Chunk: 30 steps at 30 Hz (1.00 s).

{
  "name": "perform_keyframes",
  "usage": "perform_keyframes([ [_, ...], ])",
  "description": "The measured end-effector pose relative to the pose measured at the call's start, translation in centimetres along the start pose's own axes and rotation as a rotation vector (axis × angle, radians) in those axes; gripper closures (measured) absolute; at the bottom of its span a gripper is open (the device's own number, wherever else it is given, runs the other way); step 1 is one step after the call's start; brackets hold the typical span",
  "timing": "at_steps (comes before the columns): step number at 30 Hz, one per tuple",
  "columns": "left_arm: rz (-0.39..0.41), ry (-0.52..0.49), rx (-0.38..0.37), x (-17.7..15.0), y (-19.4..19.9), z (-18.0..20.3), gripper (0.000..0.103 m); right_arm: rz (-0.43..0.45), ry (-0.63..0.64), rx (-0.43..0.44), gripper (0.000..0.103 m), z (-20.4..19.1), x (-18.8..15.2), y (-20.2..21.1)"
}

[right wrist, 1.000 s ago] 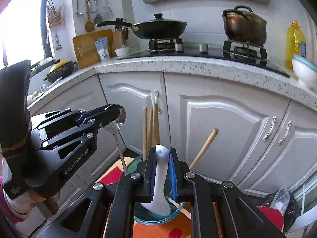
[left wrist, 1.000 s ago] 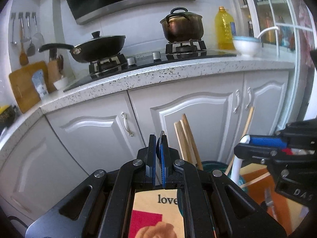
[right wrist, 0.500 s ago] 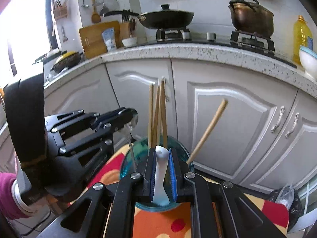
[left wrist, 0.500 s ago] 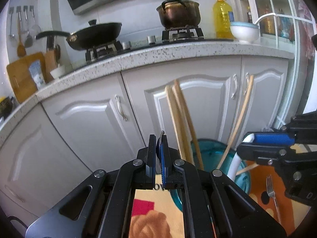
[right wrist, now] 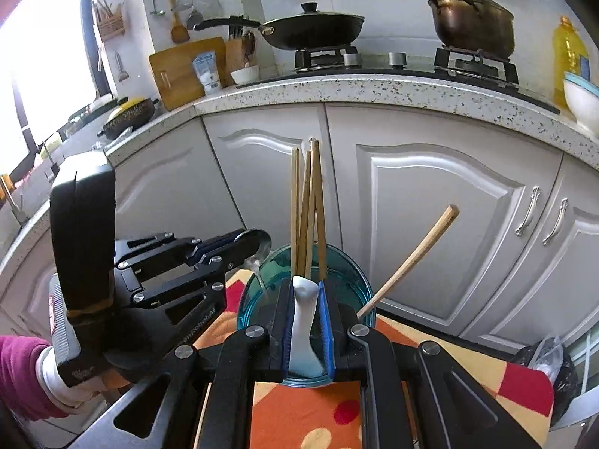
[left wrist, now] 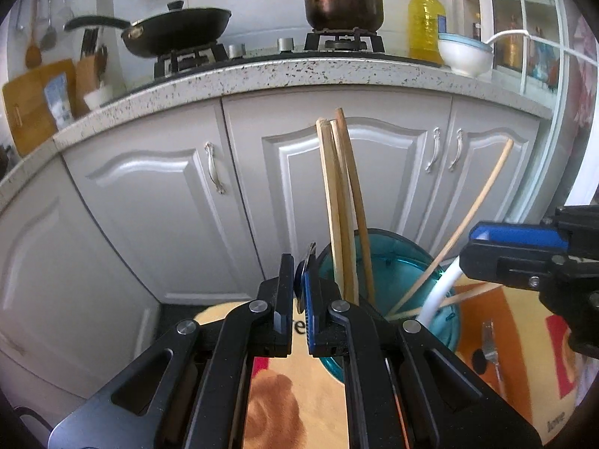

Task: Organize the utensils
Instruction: 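Lower both spoons into the cup and open both grippers, then withdraw both open grippers back over the remaining forks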

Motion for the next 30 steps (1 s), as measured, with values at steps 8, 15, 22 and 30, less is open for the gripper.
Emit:
perform_keyframes([
  [8, -0.039, 0.039, -0.062, -0.4, 0.1, 0.2, 0.086, -0.004, -0.012, -0.019, 0.073, 0.0, 0.1, 0.9],
  [15, -0.031, 0.078, -0.085, -0.3, 1.3, -0.4, 0.061, 0.008, -0.066, -0.01, 0.066, 0.8, -0.6, 2.9],
  [22, -0.019, 0.118, -0.081, -0.3, 3.1, -1.2, 0.061, 0.064, -0.133, 0.034, 0.063, 1.3, -1.0, 6.4],
  [30, -0.023, 0.093, -0.082, -1.8, 5.5, 0.5, 0.06, 0.069, -0.138, -0.002, 0.062, 1.3, -2.8, 8.9],
])
Point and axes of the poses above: each gripper's, at about its wrist camera, not at the fingertips, and y roughly against the way its jaws point, z to its right, x to its top, the point moved 4 cm from there along -y, roughly the way its jaws point, and after that the axes turned 6 degrees about -x, right-handed, at the moved point
